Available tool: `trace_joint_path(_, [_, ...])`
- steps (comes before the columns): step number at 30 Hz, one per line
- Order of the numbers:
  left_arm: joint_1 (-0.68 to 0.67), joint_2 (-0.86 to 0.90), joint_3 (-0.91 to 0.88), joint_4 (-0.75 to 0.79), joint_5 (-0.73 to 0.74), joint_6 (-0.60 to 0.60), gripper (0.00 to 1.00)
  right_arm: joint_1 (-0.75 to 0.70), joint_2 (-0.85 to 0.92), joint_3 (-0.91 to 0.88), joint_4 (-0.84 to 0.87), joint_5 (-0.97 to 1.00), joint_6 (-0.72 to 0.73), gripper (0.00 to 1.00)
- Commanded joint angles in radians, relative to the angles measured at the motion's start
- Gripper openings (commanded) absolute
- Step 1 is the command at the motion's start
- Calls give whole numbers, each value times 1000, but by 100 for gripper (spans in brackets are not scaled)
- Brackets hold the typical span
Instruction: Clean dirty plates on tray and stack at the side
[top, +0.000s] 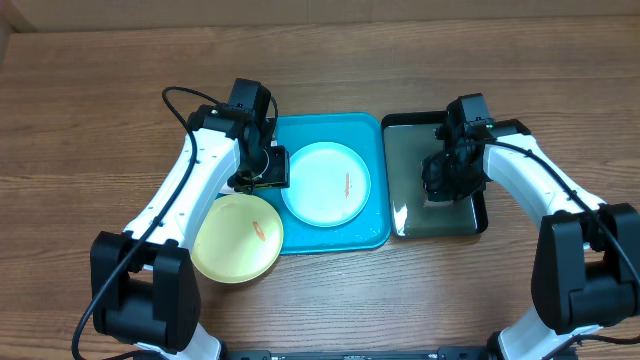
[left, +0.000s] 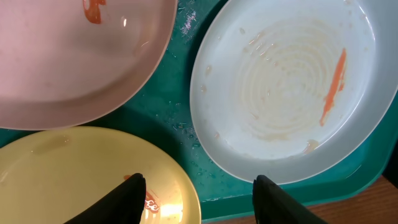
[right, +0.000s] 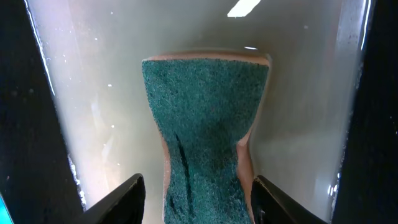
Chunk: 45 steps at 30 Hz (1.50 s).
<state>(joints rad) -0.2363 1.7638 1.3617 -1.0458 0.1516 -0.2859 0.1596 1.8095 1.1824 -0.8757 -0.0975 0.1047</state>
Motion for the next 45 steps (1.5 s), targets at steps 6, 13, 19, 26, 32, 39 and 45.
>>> trace_joint_path(6, [-19,3,-40,41,-35,-31,54,4,-1,-5,10,0,0,55])
trace_joint_path(13, [-55,3,-113,145,-48,-76,49,4,-1,-5,10,0,-1,54])
trace_joint_path(19, [-62,3,-154,201,-104,-138,47,4,-1,-5,5,0,-1,54])
trace_joint_path(26, [-62,4,-195,266,-104,-138,37,4,-1,-5,4,0,-1,54])
trace_joint_path(32, [-62,4,-244,332,-104,-138,36,4,-1,-5,5,0,-1,54])
trace_joint_path(39, [-62,4,-288,408,-104,-138,27,4,-1,-5,5,0,-1,54])
trace_joint_path(45, [-62,11,-313,449,-108,-138,19,4,-1,-5,7,0,-1,54])
